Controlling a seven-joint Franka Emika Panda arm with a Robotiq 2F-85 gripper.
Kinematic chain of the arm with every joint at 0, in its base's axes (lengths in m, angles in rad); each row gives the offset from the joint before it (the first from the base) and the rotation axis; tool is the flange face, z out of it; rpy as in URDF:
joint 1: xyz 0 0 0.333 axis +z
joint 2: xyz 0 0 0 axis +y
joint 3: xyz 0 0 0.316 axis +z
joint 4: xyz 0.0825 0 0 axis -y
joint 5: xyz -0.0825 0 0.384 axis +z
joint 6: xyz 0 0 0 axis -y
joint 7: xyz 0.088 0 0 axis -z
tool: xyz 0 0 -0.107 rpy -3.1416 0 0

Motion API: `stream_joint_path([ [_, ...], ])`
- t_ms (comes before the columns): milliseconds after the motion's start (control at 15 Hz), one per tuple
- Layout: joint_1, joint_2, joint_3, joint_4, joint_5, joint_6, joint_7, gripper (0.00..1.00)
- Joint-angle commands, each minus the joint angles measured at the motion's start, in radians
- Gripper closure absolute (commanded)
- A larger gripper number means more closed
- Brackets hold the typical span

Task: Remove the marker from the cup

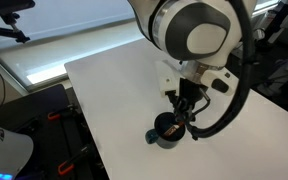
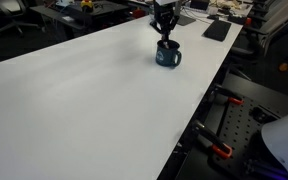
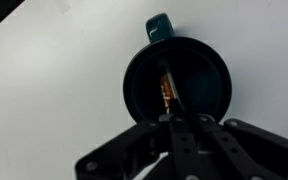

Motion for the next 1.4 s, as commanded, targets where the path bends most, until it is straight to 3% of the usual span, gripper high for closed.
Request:
stream_joint_path([
  [0,-0.001,-0.009,0.001,0.002,0.002,-0.010,-0.003,0.63],
  [533,-0.006,0.023,0.006,0.026,0.010,0.013,-0.014,0.02],
  [600,-0.007,0.027,0.006,0.028,0.012,0.016,-0.016,0.00],
  [933,-0.008,0.050,0.004,0.040,0.012,0.028,-0.014,0.00],
  [1000,-0.009,0.053,0.004,0.043,0.014,0.026,-0.015,0.05],
  [1133,-0.008,0.060,0.003,0.050,0.014,0.025,-0.012,0.29],
  [1200,-0.008,0.062,0.002,0.052,0.014,0.025,-0.011,0.31],
  [1333,-0.008,0.066,0.002,0.058,0.014,0.025,-0.010,0.47],
])
